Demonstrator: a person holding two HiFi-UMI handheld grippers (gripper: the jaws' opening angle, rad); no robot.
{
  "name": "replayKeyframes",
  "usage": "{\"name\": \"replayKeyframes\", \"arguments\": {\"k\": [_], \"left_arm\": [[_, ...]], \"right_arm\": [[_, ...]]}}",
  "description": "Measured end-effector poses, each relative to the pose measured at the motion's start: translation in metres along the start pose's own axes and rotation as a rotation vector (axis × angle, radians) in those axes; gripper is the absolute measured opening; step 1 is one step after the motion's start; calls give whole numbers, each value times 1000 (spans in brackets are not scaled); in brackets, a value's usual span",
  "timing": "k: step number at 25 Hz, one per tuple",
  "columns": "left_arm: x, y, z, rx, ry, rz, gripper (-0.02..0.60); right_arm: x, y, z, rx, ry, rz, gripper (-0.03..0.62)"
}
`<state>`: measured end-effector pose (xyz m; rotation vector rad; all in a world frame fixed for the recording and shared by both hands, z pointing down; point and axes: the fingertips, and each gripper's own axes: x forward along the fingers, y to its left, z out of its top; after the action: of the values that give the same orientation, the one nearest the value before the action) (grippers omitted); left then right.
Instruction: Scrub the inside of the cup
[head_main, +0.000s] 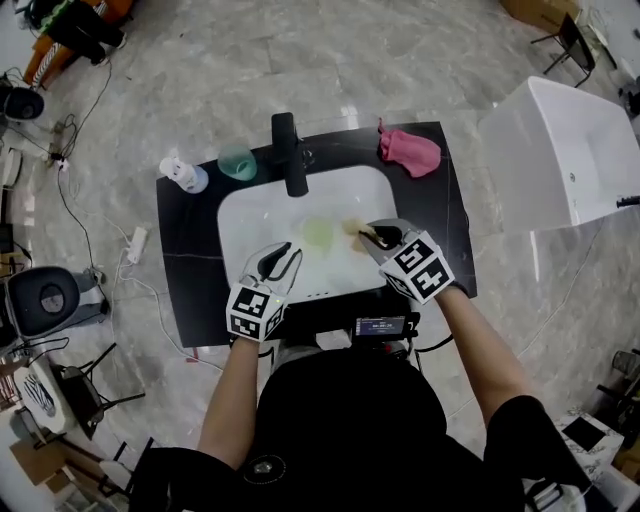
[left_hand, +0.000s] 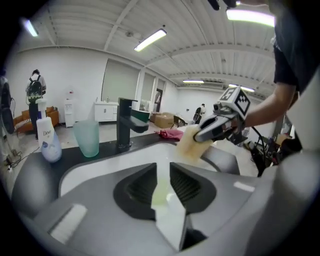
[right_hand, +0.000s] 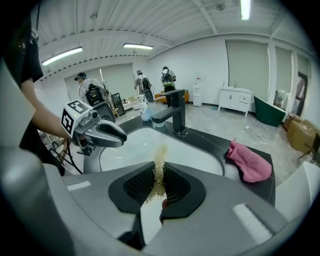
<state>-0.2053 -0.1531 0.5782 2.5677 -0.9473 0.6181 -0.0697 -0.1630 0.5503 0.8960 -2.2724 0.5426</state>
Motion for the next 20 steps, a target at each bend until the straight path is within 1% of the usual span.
{"name": "replayKeyframes", "arguments": {"k": [2, 3, 5, 8, 11, 15, 20], "left_arm": [[-10, -11, -4, -11, 3, 17, 28], [-14, -16, -6, -22, 2, 29, 13], [-22, -27, -11, -57, -7, 60, 2], [-36, -47, -20, -99, -21, 109, 2], [-50, -62, -29, -131, -31, 133, 2], [-67, -78, -43, -119, -15, 121, 0], [-95, -95, -40, -66, -56, 80, 0]], "right_arm": [[-8, 0, -2, 24, -25, 7, 43], [-11, 0, -4, 33, -34, 12, 44], [-16, -1, -9, 43, -45, 28, 44], [-20, 0, -20, 56, -47, 53, 43], [-26, 8, -25, 50, -55, 62, 44], [-37, 28, -35, 45, -79, 55, 44], [-56, 56, -43, 55, -111, 8, 44]]}}
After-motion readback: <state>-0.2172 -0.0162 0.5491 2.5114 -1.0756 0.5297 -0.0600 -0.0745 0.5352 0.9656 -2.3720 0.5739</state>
